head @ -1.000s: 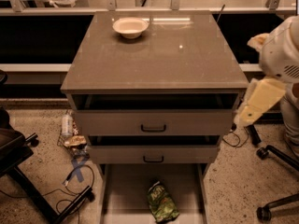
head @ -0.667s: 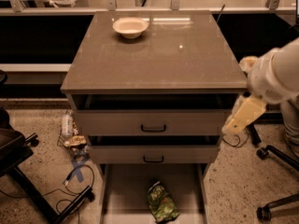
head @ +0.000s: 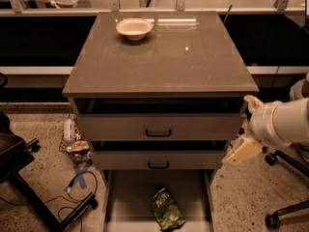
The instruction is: Pick green jalapeno chip bag from bottom drawer and place on counter
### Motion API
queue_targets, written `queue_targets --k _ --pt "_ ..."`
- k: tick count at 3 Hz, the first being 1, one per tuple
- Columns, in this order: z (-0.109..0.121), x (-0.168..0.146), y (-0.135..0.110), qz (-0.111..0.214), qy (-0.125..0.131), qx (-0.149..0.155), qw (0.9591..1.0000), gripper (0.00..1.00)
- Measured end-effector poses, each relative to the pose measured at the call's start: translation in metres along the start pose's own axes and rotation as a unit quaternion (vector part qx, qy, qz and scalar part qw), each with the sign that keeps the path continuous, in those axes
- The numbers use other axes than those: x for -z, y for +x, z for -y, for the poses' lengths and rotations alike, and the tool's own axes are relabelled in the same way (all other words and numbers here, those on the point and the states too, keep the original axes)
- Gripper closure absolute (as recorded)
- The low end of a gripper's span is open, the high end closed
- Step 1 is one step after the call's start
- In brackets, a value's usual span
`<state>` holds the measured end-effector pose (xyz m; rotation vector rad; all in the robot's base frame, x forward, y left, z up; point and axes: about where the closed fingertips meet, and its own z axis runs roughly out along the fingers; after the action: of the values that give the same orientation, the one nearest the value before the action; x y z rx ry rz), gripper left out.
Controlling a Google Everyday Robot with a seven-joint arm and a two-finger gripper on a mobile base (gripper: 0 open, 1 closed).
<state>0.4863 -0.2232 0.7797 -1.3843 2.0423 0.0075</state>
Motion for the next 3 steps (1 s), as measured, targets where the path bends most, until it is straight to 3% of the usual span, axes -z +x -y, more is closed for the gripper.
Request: queue_targets --k 1,2,3 --pt "-0.040 -0.045 0.036 0.038 -0.003 -0.023 0.9990 0.00" --pt "-0.073 -0.095 0.065 0.063 -0.033 -0.046 0.9964 0.00" --pt "-0.073 -0.095 0.065 0.063 -0.033 -0.046 0.9963 0.00"
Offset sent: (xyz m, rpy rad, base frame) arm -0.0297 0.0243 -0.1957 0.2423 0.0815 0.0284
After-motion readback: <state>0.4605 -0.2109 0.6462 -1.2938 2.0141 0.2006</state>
